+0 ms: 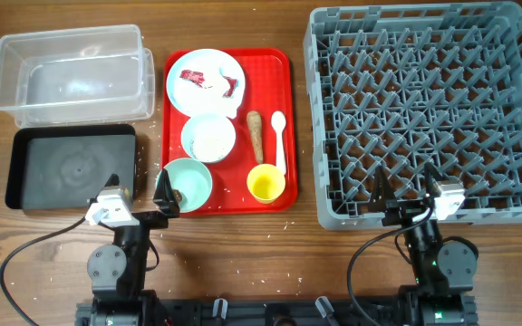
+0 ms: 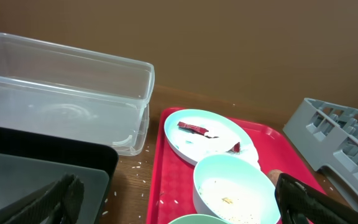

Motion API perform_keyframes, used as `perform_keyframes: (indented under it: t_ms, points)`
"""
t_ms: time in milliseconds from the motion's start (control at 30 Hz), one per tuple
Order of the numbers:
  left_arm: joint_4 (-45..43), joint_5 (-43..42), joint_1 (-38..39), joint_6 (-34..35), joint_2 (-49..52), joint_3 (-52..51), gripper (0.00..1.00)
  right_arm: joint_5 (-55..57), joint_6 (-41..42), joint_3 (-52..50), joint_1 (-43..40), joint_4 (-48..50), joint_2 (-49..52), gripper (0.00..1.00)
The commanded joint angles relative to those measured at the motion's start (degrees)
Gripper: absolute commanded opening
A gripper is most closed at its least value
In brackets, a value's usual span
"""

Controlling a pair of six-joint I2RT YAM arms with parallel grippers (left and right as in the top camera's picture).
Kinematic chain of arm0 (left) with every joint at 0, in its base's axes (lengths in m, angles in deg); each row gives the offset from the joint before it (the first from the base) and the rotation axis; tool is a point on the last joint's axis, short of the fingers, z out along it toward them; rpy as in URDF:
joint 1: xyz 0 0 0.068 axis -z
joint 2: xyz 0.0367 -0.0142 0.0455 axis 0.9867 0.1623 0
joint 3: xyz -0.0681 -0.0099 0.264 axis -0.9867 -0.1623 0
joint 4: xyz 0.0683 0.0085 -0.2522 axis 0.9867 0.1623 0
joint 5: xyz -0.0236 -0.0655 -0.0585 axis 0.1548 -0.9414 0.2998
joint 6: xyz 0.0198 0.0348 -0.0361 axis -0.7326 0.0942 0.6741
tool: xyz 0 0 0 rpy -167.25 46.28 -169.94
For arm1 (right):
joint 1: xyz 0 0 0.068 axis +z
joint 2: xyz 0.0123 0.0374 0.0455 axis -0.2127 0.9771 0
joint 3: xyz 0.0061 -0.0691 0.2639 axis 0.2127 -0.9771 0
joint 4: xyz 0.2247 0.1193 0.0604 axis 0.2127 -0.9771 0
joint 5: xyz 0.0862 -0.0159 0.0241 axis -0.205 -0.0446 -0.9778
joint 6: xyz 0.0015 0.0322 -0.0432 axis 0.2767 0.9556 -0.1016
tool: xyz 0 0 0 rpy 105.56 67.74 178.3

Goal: Sort waste into correct bins and load items into the dishwasher rack

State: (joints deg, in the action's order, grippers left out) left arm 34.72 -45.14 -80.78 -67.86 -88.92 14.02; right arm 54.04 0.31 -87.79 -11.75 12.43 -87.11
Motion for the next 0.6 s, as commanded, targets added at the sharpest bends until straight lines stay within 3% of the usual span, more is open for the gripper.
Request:
perform_keyframes:
  t_ms: [0,567]
  points:
    - [0.22,-0.92,0.22,-0.7,-0.63,-0.26,1.0,0.98,-0.57,-0.11,-0.28,0.15,-0.2,1.0]
    - [-0.46,-0.9,0.22,-0.7,-0.63,-0.26,1.0,1.01,-0.61,-0.11,-0.28,0.2,-0.2,1.0]
